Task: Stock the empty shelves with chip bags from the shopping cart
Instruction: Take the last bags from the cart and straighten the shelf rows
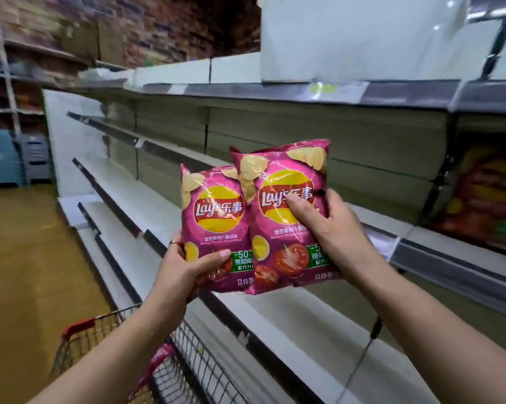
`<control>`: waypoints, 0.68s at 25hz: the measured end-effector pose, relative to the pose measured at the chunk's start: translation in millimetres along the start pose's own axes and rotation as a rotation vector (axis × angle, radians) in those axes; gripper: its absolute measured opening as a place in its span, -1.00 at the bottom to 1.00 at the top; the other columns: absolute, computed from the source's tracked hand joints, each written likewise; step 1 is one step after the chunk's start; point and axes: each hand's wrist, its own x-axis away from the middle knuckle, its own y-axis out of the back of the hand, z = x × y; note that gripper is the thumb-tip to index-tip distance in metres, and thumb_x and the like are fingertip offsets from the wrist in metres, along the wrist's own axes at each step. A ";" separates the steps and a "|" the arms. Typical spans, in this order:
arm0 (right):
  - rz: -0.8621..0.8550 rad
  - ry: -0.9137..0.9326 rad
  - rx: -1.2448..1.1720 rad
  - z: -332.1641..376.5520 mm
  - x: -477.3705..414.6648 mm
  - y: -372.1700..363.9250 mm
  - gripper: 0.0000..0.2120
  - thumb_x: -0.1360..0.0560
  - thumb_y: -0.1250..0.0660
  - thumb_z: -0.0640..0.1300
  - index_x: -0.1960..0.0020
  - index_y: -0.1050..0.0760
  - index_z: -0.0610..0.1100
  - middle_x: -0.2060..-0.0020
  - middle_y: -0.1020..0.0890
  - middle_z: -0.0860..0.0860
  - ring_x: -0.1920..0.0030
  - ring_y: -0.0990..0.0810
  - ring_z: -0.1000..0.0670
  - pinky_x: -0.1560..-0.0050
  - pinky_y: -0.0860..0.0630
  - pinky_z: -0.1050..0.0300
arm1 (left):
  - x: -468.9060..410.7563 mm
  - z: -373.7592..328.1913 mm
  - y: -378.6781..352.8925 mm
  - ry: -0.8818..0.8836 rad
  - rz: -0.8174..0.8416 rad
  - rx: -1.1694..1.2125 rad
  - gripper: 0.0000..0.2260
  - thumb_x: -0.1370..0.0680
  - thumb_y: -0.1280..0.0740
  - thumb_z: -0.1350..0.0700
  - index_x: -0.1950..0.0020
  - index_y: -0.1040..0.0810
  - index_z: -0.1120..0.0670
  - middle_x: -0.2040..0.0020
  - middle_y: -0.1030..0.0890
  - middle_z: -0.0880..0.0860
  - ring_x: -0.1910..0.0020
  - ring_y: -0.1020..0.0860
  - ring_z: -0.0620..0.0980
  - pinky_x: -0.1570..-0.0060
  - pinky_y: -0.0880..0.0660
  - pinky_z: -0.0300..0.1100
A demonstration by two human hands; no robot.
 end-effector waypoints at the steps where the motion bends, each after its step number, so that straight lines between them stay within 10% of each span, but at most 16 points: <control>1: -0.037 -0.002 0.007 4.9 8.6 15.6 -0.62 -0.26 -0.31 0.29 0.03 -0.37 0.13 0.07 -0.65 0.10 0.16 -0.69 0.06 0.04 -0.63 -0.02 | 0.7 -4.1 -15.7 -0.011 0.036 -0.013 -0.29 -0.16 -0.58 0.23 -0.24 -0.40 0.06 0.02 -0.66 0.09 0.17 -0.67 0.02 0.39 -0.57 -0.27; 4: -0.134 -0.026 0.016 11.8 29.8 56.1 -0.53 -0.19 -0.31 0.36 0.02 -0.38 0.13 0.04 -0.66 0.06 0.12 -0.69 0.02 0.00 -0.62 -0.06 | 5.4 -15.1 -57.0 -0.013 0.133 -0.023 -0.12 0.06 -0.61 0.04 -0.24 -0.43 0.06 0.08 -0.69 0.05 0.24 -0.68 -0.03 0.40 -0.58 -0.23; 8: -0.297 -0.128 -0.006 3.5 50.5 119.8 -0.36 -0.17 -0.43 0.40 -0.08 -0.46 0.02 0.07 -0.69 -0.02 0.13 -0.70 -0.05 -0.02 -0.60 -0.11 | 9.1 -23.1 -111.6 0.046 0.300 0.020 -0.32 -0.16 -0.58 0.23 -0.23 -0.43 0.12 0.20 -0.63 0.07 0.52 -0.57 -0.16 0.66 -0.35 -0.41; 17: -0.795 -0.359 0.032 -7.6 25.1 215.9 -0.69 -0.50 -0.30 0.00 -0.05 -0.48 -0.25 0.31 -0.58 -0.10 0.34 -0.57 -0.07 0.21 -0.51 0.12 | -22.3 -29.9 -170.6 0.192 0.626 -0.036 -0.49 -0.19 -0.52 0.30 -0.10 -0.48 0.19 0.29 -0.69 0.09 0.42 -0.66 -0.02 0.55 -0.48 -0.32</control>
